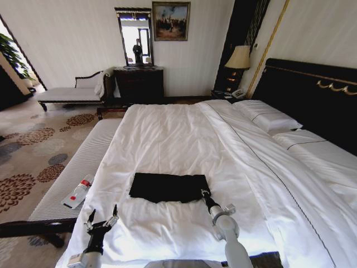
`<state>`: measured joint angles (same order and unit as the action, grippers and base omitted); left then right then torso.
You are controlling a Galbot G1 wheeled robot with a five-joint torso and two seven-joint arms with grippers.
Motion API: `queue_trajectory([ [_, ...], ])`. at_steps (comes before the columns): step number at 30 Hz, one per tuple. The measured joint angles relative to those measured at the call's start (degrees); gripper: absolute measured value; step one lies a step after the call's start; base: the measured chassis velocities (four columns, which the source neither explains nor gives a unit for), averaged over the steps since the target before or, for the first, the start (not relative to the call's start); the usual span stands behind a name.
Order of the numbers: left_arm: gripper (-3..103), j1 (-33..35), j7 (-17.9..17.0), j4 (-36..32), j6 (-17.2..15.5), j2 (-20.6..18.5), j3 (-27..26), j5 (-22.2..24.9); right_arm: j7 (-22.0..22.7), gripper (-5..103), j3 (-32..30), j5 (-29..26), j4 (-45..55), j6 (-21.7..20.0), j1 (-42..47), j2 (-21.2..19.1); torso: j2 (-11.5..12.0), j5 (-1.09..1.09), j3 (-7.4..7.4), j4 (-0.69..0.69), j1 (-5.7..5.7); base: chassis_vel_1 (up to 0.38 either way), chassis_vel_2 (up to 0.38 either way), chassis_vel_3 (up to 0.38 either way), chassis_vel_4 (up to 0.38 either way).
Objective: Fold the clothes on the bed.
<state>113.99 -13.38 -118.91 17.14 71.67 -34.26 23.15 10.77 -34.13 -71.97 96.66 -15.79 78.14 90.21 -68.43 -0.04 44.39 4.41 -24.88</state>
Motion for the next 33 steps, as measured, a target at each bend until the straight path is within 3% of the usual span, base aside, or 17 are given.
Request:
queue_trajectory([
  [13,100,0.0,0.0,0.0,0.0,0.0,0.0,0.0,0.26,3,-0.46,2.84,5.63,2.07,2.04,-0.74,0.0,0.01,0.0,-0.01,0.0,0.0,0.0,0.0,0.0],
  [25,100,0.0,0.0,0.0,0.0,0.0,0.01,0.0,0.28,3,-10.45,0.8,9.83,2.96,5.59,-10.29,0.0,0.0,0.0,0.01,0.0,0.0,0.0,0.0,0.0],
  [33,100,0.0,0.0,0.0,0.0,0.0,0.01,0.0,-0.29,3,-10.62,3.5,8.64,3.46,5.89,-12.19,0.0,0.01,0.0,0.01,0.0,0.0,0.0,0.0,0.0],
])
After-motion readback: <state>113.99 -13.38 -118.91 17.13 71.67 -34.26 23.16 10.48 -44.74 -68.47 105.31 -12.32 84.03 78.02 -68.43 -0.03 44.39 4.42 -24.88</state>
